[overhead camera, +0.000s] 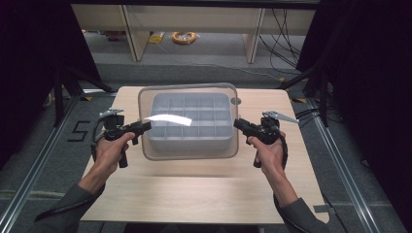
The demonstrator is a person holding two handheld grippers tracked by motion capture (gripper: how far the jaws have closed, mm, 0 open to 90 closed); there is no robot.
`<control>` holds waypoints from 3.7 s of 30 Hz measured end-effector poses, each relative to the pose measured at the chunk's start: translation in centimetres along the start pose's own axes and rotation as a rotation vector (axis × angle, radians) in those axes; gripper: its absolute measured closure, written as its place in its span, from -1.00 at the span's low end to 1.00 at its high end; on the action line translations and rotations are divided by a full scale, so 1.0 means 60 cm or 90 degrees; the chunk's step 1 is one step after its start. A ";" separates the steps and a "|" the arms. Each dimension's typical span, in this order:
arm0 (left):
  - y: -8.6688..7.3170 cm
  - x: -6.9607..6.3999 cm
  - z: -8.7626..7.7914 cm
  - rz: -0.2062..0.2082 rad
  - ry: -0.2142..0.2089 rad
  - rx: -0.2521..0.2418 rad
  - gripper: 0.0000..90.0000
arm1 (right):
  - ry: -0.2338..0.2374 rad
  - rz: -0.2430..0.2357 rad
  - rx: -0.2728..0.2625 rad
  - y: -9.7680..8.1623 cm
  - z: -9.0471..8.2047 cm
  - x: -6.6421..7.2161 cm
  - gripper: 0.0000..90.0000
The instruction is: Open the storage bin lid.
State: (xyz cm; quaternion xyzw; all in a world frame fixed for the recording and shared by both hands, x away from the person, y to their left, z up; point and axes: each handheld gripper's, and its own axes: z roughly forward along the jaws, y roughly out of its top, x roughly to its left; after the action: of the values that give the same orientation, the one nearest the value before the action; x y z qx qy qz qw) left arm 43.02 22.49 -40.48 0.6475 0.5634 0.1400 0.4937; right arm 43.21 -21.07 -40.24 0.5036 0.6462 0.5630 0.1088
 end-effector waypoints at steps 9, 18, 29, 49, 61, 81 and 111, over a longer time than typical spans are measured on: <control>-0.032 -0.006 -0.016 0.005 -0.013 0.010 0.18 | 0.001 -0.014 -0.006 -0.029 -0.026 0.007 0.64; -0.055 -0.012 -0.036 0.009 -0.023 0.028 0.19 | 0.013 -0.011 -0.009 -0.065 -0.059 0.022 0.66; -0.089 -0.011 -0.046 0.008 -0.025 0.065 0.19 | 0.005 -0.007 0.011 -0.106 -0.077 0.027 0.66; -0.154 -0.015 -0.070 0.010 -0.033 0.115 0.19 | 0.024 0.044 0.067 -0.173 -0.117 0.038 0.68; -0.180 -0.014 -0.079 0.012 -0.033 0.123 0.23 | 0.016 0.044 0.089 -0.209 -0.107 0.017 0.65; -0.207 0.011 -0.056 -0.041 -0.042 0.167 0.18 | 0.012 0.086 0.136 -0.234 -0.080 -0.003 0.55; -0.217 0.030 -0.030 -0.043 -0.046 0.207 0.08 | -0.016 0.075 0.189 -0.237 -0.049 -0.005 0.36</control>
State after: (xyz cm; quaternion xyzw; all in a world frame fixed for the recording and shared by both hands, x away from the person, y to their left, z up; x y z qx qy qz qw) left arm 34.60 23.33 -50.67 0.7043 0.5818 0.0067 0.4067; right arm 33.73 -21.15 -51.29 0.5581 0.6902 0.4605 0.0077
